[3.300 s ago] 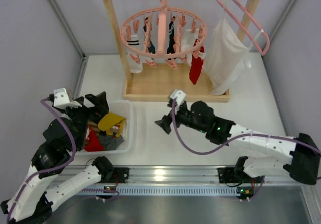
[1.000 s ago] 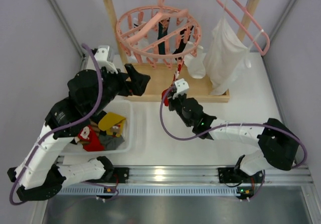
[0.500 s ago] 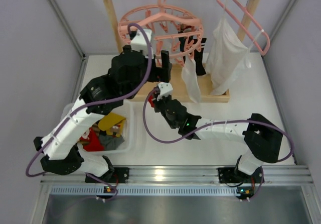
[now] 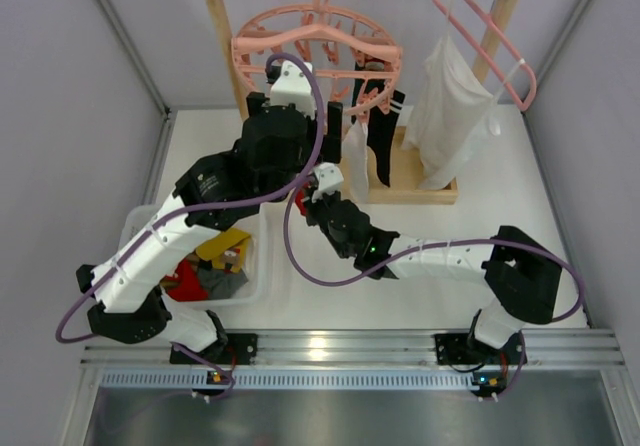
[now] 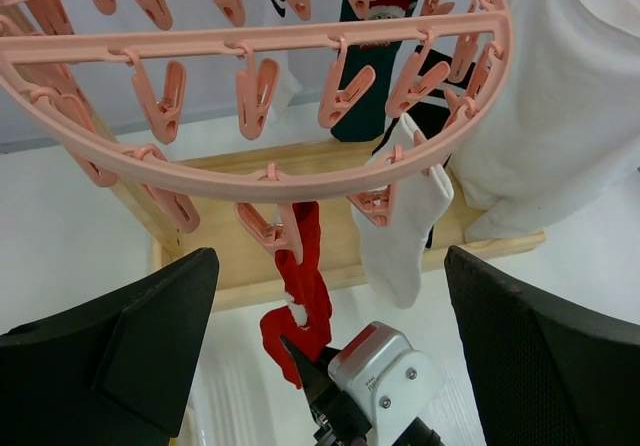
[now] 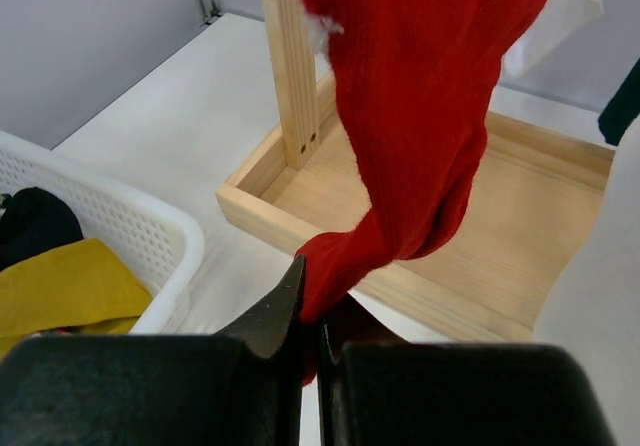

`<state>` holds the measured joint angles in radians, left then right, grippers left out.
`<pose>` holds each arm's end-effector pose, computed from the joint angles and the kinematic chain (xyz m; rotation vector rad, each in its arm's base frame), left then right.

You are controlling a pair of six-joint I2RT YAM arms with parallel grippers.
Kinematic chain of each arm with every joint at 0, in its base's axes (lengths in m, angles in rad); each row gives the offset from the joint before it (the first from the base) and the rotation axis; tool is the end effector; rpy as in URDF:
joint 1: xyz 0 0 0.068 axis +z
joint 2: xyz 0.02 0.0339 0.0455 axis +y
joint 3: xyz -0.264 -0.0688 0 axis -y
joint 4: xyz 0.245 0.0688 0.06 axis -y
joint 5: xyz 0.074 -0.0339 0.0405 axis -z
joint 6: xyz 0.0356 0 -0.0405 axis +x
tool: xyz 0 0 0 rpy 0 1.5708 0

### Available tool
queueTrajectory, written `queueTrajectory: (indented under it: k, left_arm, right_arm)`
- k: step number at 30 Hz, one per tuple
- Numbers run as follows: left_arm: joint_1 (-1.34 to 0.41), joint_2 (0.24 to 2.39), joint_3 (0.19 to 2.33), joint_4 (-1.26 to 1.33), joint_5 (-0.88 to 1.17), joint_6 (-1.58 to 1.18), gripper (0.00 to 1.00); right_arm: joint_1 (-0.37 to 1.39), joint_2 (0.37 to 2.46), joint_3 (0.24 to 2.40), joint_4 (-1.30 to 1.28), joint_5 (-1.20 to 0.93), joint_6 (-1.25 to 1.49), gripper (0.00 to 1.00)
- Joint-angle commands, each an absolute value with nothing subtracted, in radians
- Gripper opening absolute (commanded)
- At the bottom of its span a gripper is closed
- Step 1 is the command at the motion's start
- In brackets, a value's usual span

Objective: Remove the socks clipped to the hanger

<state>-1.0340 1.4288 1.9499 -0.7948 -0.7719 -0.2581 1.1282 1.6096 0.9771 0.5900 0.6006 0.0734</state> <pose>0.1548 -0.2116 0.5220 0.1578 1.7640 -0.2232 0.1752 0.3227 0.2765 -0.3843 1.5779 0.4458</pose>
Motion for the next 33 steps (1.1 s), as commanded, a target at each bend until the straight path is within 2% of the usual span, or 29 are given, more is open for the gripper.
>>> queueTrajectory:
  k: [1,7,13,22,33]
  left_arm:
    - [-1.019,1.414,1.944,-0.781,-0.779,-0.244,0.98]
    - [-0.954,1.416,1.908,-0.755,-0.735,-0.288,0.98]
    - [-0.937,1.382,1.802,-0.637,-0.661,-0.293,0.9]
    - [-0.917,1.423,1.789,-0.606,-0.698,-0.285,0.85]
    - [-0.853,1.456,1.756,-0.516,-0.617,-0.27,0.75]
  right_arm:
    - [1.152,1.601,1.011,0.594,0.595,0.089,0.0]
    - [1.163,1.58,0.991,0.609,0.594,0.097,0.0]
    - [1.164,1.557,0.982,0.606,0.592,0.1,0.0]
    - [1.175,1.546,0.968,0.615,0.584,0.103,0.0]
    - [1.18,1.532,0.966,0.615,0.538,0.103,0.0]
